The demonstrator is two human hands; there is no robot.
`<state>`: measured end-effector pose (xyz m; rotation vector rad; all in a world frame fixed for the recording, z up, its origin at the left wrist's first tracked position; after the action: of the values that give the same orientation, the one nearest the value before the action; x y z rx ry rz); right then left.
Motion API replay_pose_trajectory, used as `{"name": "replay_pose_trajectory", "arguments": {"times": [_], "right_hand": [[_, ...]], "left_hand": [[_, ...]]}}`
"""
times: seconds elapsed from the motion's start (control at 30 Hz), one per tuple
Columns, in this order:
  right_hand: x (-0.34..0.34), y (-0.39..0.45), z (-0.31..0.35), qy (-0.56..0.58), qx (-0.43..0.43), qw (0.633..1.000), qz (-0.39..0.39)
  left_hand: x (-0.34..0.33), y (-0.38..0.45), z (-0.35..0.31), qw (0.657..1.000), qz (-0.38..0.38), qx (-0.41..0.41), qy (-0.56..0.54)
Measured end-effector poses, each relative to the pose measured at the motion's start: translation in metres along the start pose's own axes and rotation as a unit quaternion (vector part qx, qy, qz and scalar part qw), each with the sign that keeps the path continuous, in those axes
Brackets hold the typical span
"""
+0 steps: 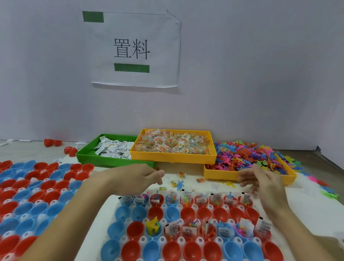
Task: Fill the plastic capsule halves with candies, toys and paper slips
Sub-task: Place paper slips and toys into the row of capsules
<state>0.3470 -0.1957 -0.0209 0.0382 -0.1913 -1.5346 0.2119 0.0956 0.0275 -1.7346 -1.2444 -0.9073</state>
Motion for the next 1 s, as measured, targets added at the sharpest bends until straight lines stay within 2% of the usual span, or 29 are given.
{"name": "replay_pose_trajectory", "arguments": {"times": [0.13,0.4,0.7,1.0], "right_hand": [[-0.005,-0.002,-0.004,-0.016,-0.008,1.0,0.023],[0.006,-0.001,-0.002,0.009,0.001,1.0,-0.023],[0.003,-0.003,-0.002,0.01,-0.001,1.0,-0.019],[-0.011,-0.008,0.0,-0.011,-0.009,0.997,0.075]], "left_hand": [[-0.007,0.005,-0.005,0.999,0.015,-0.015,0.029],[-0.011,0.009,-0.005,0.999,0.008,-0.029,0.042],[-0.011,0.013,-0.005,0.997,-0.009,-0.044,0.064],[-0.016,0.016,-0.015,0.997,-0.014,-0.043,0.059]]}}
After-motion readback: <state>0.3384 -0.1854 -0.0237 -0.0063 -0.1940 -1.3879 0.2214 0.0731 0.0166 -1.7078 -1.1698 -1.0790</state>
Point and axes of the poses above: each hand's wrist, its own y-axis towards the middle knuckle, its own x-axis out of the back of the hand, z = x × y, the point moved 8 cm from there along y, towards the middle knuckle, and after that the axes turned 10 degrees about -x, right-handed, at the moved point
